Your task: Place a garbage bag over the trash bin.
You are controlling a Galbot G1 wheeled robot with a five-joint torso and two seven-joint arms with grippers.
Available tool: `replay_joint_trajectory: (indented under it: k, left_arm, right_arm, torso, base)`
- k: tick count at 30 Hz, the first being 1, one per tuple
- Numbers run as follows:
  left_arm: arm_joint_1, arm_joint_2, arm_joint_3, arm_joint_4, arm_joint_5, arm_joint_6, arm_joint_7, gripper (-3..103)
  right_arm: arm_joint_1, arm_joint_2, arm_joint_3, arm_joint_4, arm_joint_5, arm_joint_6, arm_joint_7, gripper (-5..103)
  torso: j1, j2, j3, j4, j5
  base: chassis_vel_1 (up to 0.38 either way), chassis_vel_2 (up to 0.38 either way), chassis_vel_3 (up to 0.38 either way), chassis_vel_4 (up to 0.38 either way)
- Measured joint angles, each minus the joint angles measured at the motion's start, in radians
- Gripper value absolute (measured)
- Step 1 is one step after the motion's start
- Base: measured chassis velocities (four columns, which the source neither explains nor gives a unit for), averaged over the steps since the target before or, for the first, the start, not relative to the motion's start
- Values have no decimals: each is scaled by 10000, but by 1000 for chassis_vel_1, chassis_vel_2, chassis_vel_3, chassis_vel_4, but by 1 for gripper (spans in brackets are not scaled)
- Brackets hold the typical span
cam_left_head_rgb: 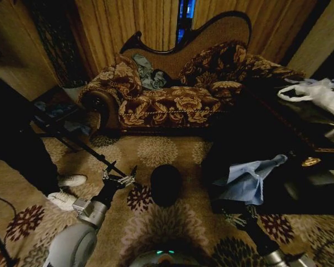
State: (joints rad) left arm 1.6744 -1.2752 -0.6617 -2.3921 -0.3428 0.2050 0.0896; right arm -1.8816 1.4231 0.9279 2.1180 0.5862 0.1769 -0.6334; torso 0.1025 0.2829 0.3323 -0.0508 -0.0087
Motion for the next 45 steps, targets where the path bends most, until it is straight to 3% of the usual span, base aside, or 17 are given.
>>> replay_joint_trajectory:
  k: [3, 8, 15, 26, 30, 32, 33, 35, 36, 38, 40, 43, 44, 45]
  left_arm:
    - [-37, -93, -28, 215, -58, -142, -81, 100]
    - [-253, -10, -40, 413, -164, -142, -90, 100]
    - [-274, 36, -48, 523, -229, -132, -92, 100]
    - [-198, -152, 123, 586, -210, -144, -15, 100]
    - [-493, -29, 682, 381, -366, 140, -424, 100]
    - [-935, 324, 1250, 131, -1389, 663, -970, 100]
    - [-935, 324, 1250, 131, -1389, 663, -970, 100]
    - [-1561, 809, 1812, -12, -3390, 1320, -1501, 100]
    - [-1561, 809, 1812, -12, -3390, 1320, -1501, 100]
    - [-2200, 1160, 2228, 99, -4498, 1584, -1808, 100]
    - [-2595, 1345, 2536, 250, -4719, 1637, -2029, 100]
    - [-3693, 1721, 3605, 669, -5310, 1555, -2969, 100]
    - [-3693, 1721, 3605, 669, -5310, 1555, -2969, 100]
    - [-4026, 1756, 3993, 781, -5825, 1545, -3252, 100]
  right_arm:
    - [160, 222, 133, -238, -454, 130, 764, 100]
    - [285, 190, 590, -674, -621, 252, 1327, 100]
    - [331, 46, 1111, -977, -215, 269, 1065, 100]
    - [84, 368, 731, -507, 130, 443, 784, 100]
    - [83, 389, 651, -730, -39, 646, 657, 100]
    - [150, 424, 609, -884, -227, 736, 585, 100]
    - [150, 424, 609, -884, -227, 736, 585, 100]
    - [264, 505, 602, -1013, -406, 733, 572, 100]
    - [264, 505, 602, -1013, -406, 733, 572, 100]
    - [346, 578, 620, -1095, -508, 684, 556, 100]
    - [371, 621, 645, -1109, -554, 642, 556, 100]
    - [369, 758, 685, -1033, -711, 482, 569, 100]
    - [369, 758, 685, -1033, -711, 482, 569, 100]
    - [374, 803, 685, -998, -813, 437, 578, 100]
  torso:
    - [0, 0, 1, 0, -1]
    - [0, 0, 0, -1, 3]
    - [0, 0, 1, -1, 2]
    - [0, 0, 0, 0, 1]
    - [0, 0, 0, 0, 1]
    - [0, 0, 0, -1, 2]
    - [0, 0, 0, -1, 2]
    - [0, 0, 0, 0, 2]
    - [0, 0, 0, 0, 2]
    - [0, 0, 0, -1, 2]
    - [0, 0, 1, -1, 2]
    - [1, -1, 1, -1, 1]
    - [1, -1, 1, -1, 1]
    - [1, 0, 1, -1, 1]
  base:
    - [0, 0, 0, 0]
    - [0, 0, 0, 0]
    - [0, 0, 0, 0]
    - [0, 0, 0, 0]
    - [0, 0, 0, 0]
    - [0, 0, 0, 0]
    - [0, 0, 0, 0]
    - [0, 0, 0, 0]
    - [0, 0, 0, 0]
    - [0, 0, 0, 0]
    - [0, 0, 0, 0]
    - [0, 0, 0, 0]
    - [0, 0, 0, 0]
    - [0, 0, 0, 0]
